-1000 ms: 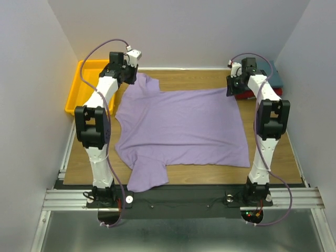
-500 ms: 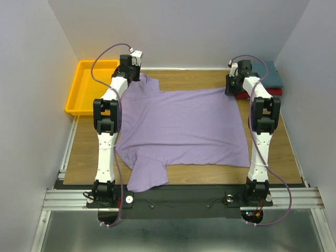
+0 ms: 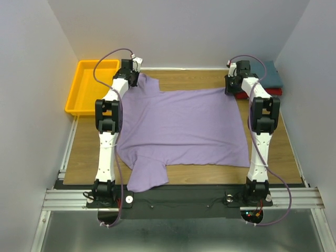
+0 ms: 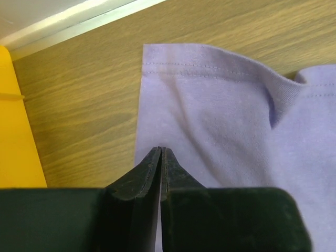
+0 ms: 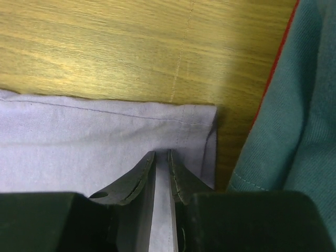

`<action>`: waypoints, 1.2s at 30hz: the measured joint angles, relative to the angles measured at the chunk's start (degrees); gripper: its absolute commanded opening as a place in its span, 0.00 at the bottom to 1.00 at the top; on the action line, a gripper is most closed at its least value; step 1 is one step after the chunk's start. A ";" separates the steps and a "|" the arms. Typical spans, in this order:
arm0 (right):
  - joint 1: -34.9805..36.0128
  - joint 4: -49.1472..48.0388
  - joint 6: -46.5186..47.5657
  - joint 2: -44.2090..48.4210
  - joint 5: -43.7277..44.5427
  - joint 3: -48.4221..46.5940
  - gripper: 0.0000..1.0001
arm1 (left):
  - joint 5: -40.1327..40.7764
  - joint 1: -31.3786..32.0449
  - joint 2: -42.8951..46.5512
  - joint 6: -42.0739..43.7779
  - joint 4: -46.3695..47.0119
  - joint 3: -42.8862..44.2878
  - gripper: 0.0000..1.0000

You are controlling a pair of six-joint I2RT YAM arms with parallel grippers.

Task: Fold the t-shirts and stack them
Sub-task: Flatten the tshirt out, then fold the tshirt

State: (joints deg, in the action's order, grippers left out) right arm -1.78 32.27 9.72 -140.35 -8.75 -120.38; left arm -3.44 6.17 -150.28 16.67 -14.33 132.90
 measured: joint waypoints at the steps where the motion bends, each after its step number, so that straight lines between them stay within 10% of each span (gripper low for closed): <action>1: 0.00 -0.24 0.28 0.15 0.35 0.42 0.20 | 0.02 -0.13 0.00 0.07 -0.13 0.00 0.14; 26: 1.03 0.52 4.81 0.55 6.19 0.20 0.22 | 7.15 -0.26 -1.03 5.18 -4.85 4.17 0.14; 36: 1.14 1.84 2.23 -2.89 3.13 -6.10 0.54 | 8.55 0.87 -0.33 7.91 -0.50 3.56 0.29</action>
State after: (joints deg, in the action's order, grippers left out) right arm -0.64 34.11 11.94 -143.24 -5.63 -126.48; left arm 5.10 7.05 -150.61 24.58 -14.83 136.46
